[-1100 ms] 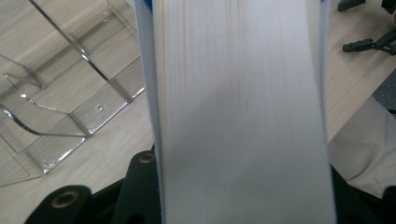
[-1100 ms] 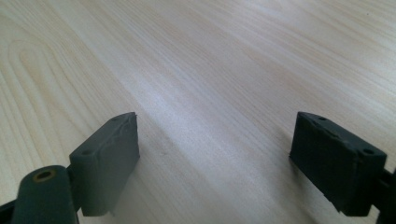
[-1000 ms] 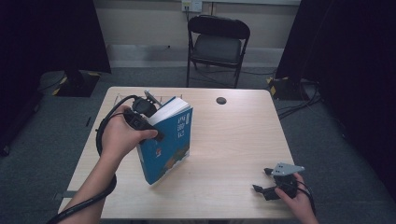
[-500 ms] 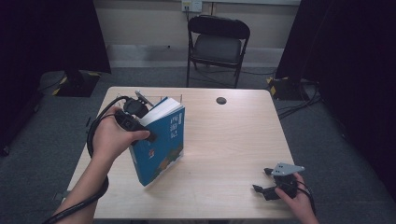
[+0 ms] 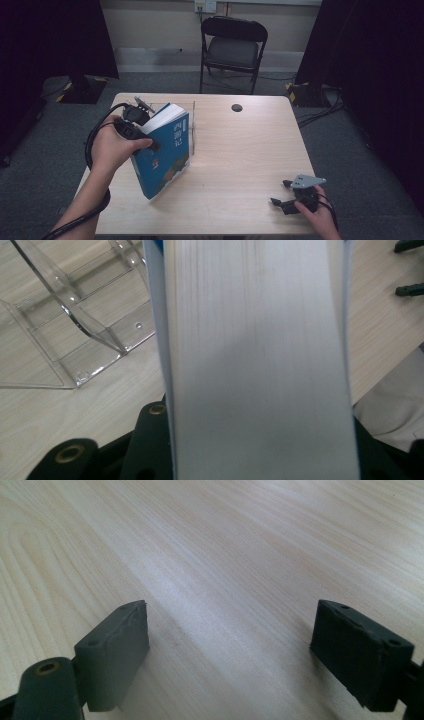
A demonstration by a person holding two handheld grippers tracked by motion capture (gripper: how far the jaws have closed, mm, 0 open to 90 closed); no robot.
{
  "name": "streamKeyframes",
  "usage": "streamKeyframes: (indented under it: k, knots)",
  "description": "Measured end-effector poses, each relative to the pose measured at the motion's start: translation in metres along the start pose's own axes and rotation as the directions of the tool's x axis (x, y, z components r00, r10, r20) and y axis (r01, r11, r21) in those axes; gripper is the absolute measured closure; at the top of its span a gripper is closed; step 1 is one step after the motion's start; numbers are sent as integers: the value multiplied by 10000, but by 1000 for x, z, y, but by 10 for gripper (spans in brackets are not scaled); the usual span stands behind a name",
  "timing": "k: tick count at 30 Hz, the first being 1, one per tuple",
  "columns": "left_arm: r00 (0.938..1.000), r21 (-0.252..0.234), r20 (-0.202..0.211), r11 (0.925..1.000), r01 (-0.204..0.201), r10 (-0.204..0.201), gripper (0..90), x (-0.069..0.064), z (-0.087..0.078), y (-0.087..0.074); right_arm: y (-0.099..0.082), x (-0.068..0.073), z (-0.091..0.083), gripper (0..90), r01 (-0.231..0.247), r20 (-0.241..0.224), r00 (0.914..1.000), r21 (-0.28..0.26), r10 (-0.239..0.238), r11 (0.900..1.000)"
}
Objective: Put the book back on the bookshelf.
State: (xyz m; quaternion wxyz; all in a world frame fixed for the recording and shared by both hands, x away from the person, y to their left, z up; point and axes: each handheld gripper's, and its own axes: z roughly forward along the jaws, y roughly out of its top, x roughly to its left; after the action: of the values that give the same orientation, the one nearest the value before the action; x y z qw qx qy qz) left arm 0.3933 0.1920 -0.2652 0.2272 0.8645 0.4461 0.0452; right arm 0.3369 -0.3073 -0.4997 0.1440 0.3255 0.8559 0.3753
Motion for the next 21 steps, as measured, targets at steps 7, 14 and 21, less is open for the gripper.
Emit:
streamKeyframes:
  k: [7, 14, 21]
  knots:
    - [9995, -198, -104, 9994, 288, -290, 619, 5, 3, 2, 0, 0, 0, 145, 4, -9, 10000, -6, -4, 10000]
    - [9974, -359, -267, 9972, 659, -669, 619, 8, 2, 8, 0, 0, 0, 145, -10, -60, 10000, -12, 10, 10000]
    - [9950, -412, -465, 9954, 864, -883, 619, 9, 3, 13, 0, 0, 0, 144, -10, -59, 10000, -12, 10, 10000]
